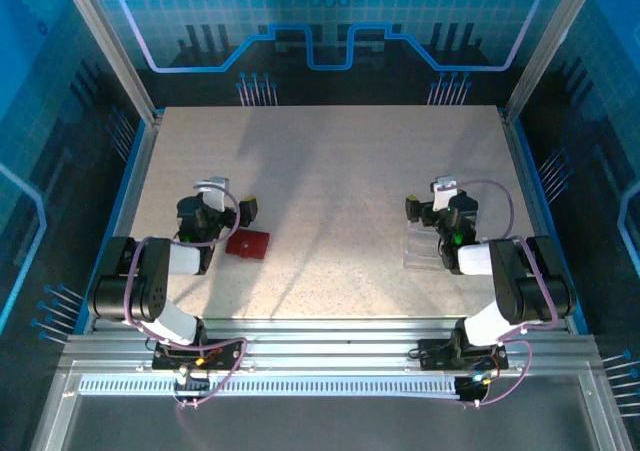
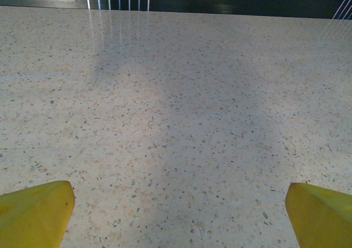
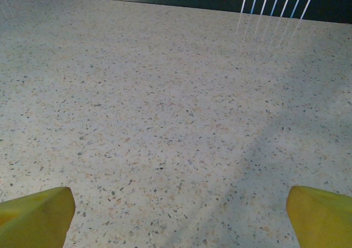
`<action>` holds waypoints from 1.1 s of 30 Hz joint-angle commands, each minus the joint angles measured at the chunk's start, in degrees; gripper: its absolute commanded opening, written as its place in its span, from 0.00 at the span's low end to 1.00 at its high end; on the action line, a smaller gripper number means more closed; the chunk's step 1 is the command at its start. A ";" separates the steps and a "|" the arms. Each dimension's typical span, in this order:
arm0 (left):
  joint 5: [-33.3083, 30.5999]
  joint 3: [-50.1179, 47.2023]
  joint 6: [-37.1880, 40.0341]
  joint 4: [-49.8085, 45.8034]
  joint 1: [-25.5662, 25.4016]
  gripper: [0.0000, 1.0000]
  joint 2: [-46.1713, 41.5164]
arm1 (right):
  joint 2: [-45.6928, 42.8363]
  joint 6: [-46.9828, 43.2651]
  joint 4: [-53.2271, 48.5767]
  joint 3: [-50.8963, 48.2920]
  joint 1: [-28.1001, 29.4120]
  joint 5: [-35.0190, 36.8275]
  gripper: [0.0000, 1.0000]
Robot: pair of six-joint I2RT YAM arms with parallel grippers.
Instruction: Take the credit cards out of the card holder
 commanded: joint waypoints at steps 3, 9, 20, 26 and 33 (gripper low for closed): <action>1.89 -0.27 0.57 2.15 0.51 0.99 0.46 | 0.43 -0.63 1.48 1.09 0.62 -0.17 1.00; -0.04 0.04 -0.17 1.53 0.60 0.99 0.54 | 0.43 -0.60 1.48 1.13 0.61 -0.15 1.00; -5.83 0.48 -2.11 0.67 0.65 0.99 0.37 | 0.43 -0.64 1.44 1.16 0.62 -0.16 1.00; -6.84 -0.23 -2.47 1.48 0.60 0.99 -0.24 | 0.21 -0.70 2.48 0.52 0.96 1.08 1.00; -12.12 -0.06 -4.56 -7.78 0.50 0.99 -10.00 | -8.54 -0.11 -3.23 -0.92 1.28 4.74 1.00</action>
